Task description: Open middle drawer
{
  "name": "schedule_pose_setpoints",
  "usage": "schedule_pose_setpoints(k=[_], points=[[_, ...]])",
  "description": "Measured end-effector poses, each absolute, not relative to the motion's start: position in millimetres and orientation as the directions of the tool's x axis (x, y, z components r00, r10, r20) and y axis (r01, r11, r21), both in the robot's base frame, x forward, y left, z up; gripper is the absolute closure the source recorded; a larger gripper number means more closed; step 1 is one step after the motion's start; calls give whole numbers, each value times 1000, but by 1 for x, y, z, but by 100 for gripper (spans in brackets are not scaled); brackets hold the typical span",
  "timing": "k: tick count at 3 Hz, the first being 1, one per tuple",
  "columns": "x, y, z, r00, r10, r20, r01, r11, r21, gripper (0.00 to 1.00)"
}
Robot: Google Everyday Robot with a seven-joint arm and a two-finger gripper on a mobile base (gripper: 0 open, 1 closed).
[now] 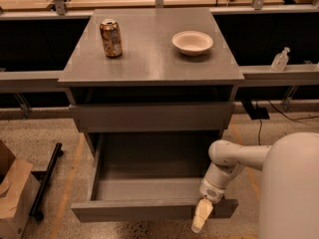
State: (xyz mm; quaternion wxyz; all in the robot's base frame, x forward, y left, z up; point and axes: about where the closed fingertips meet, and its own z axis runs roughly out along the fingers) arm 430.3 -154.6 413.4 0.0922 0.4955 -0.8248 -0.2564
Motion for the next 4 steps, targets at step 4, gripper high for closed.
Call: schedule_pose_setpoints(k=[4], points=[[414, -177, 437, -519, -778, -353, -810, 317, 493, 0]])
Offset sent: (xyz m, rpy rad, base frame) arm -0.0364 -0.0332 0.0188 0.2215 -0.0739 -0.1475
